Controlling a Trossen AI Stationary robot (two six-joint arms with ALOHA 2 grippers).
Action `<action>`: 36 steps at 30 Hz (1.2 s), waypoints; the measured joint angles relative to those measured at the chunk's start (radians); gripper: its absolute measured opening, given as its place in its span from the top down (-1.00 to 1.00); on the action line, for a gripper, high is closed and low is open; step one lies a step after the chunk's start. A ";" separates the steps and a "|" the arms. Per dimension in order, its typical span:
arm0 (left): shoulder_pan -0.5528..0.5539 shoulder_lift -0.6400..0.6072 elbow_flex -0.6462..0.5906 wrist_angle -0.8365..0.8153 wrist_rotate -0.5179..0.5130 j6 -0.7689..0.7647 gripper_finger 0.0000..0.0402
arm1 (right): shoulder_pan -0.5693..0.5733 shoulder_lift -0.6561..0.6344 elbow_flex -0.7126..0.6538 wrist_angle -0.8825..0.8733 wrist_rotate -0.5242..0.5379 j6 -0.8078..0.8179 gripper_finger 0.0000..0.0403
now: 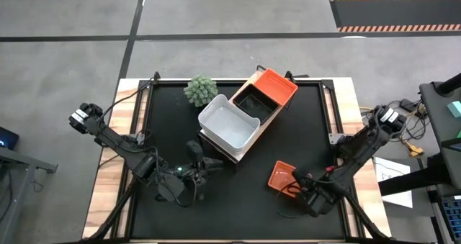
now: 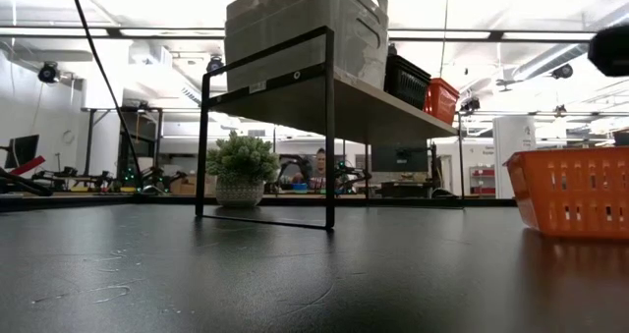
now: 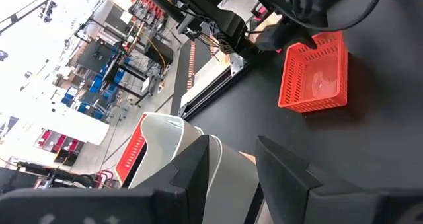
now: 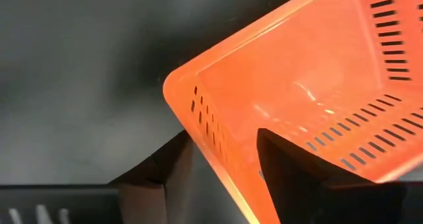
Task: Stack baskets on shelf by color
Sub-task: Stack the orange bin on top of the other orange bin on the shelf
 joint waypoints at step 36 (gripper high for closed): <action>0.000 0.000 -0.004 0.001 0.000 0.008 0.47 | -0.056 -0.012 0.802 -0.618 0.413 -0.071 0.96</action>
